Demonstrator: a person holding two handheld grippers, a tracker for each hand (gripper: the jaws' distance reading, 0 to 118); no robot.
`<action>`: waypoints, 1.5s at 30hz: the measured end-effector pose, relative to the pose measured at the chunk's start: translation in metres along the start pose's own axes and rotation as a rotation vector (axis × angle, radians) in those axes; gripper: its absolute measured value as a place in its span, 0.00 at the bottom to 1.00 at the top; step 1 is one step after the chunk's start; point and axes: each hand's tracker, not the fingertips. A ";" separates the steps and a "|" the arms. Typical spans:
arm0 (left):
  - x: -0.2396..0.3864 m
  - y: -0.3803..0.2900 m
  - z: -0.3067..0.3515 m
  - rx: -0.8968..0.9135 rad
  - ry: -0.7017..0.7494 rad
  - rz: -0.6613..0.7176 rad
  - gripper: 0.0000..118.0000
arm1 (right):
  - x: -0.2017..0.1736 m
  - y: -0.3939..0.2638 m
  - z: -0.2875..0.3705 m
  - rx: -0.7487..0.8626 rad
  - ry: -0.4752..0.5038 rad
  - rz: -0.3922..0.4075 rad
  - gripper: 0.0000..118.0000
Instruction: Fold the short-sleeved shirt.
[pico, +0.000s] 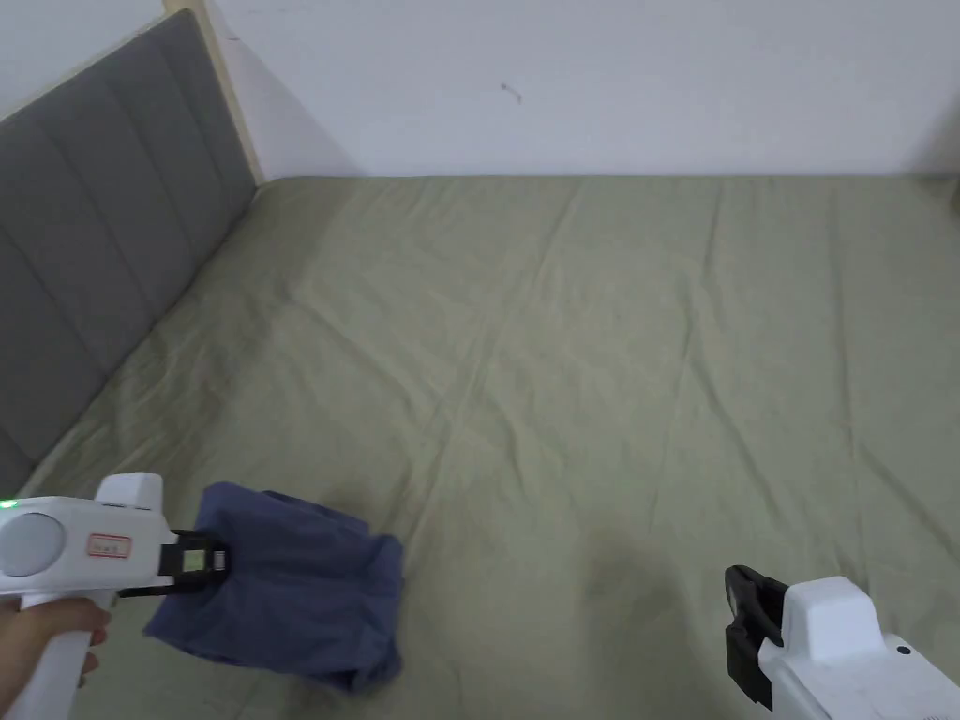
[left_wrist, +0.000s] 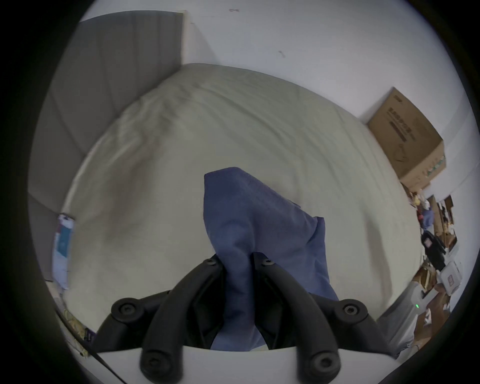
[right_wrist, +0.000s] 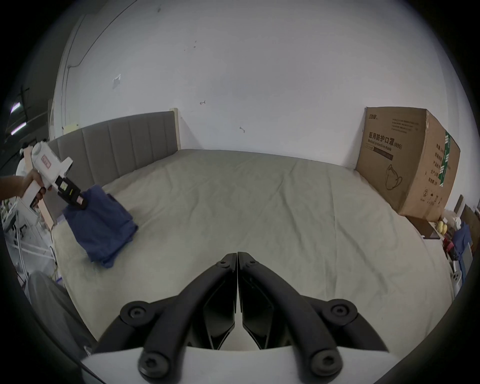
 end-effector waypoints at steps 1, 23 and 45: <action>-0.012 0.002 0.001 -0.006 0.025 0.011 0.15 | -0.003 0.003 -0.001 0.008 0.001 -0.011 0.01; 0.031 0.010 0.060 0.252 0.258 0.131 0.88 | 0.029 0.054 0.044 0.151 -0.104 -0.096 0.01; 0.315 -0.065 0.217 1.025 0.148 -0.171 0.58 | 0.093 0.146 0.191 0.453 -0.257 -0.050 0.01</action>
